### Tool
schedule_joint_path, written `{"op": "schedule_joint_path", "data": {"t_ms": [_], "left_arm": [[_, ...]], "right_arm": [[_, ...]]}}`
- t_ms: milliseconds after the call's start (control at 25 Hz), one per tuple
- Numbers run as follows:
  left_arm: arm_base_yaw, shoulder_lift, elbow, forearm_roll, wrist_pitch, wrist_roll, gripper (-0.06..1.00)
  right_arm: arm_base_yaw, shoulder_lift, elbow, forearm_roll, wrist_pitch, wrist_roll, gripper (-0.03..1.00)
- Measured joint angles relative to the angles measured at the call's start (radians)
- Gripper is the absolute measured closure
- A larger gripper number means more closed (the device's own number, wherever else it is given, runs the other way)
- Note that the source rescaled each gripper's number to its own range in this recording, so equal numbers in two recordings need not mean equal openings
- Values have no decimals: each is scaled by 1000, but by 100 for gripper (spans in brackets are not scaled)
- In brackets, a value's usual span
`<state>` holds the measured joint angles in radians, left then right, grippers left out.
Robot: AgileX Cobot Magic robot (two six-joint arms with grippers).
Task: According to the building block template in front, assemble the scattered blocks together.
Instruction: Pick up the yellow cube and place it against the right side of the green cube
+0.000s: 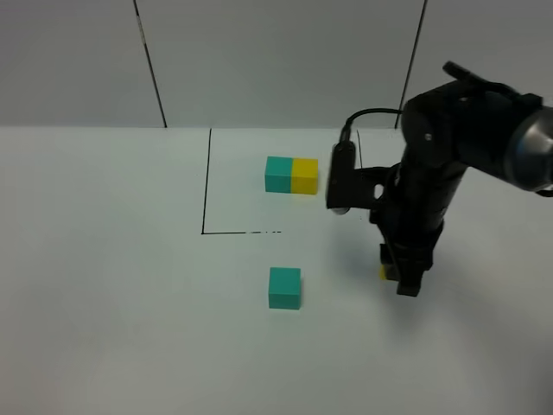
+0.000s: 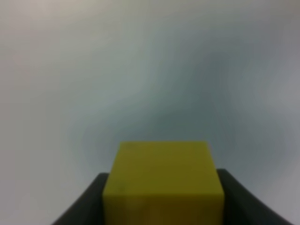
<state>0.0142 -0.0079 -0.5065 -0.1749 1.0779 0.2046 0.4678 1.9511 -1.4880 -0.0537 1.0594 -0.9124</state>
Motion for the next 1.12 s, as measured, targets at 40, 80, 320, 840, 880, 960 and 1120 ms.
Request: {"op": "schedule_joint_path", "data": {"t_ms": [40, 80, 320, 840, 880, 960, 1120], "left_arm": [[0, 0, 0, 0, 0, 0, 18], [0, 0, 0, 0, 0, 0, 18], [0, 0, 0, 0, 0, 0, 18], [0, 0, 0, 0, 0, 0, 19], [0, 0, 0, 0, 0, 0, 19], [0, 0, 0, 0, 0, 0, 19], [0, 0, 0, 0, 0, 0, 19]], "right_arm": [[17, 23, -22, 0, 11, -12, 95], [32, 49, -49, 0, 20, -18, 95], [64, 182, -193, 32, 75, -27, 96], [78, 295, -236, 113, 23, -28, 96], [84, 297, -236, 115, 18, -28, 96], [88, 309, -236, 124, 7, -28, 96], [93, 325, -236, 142, -5, -27, 96]]}}
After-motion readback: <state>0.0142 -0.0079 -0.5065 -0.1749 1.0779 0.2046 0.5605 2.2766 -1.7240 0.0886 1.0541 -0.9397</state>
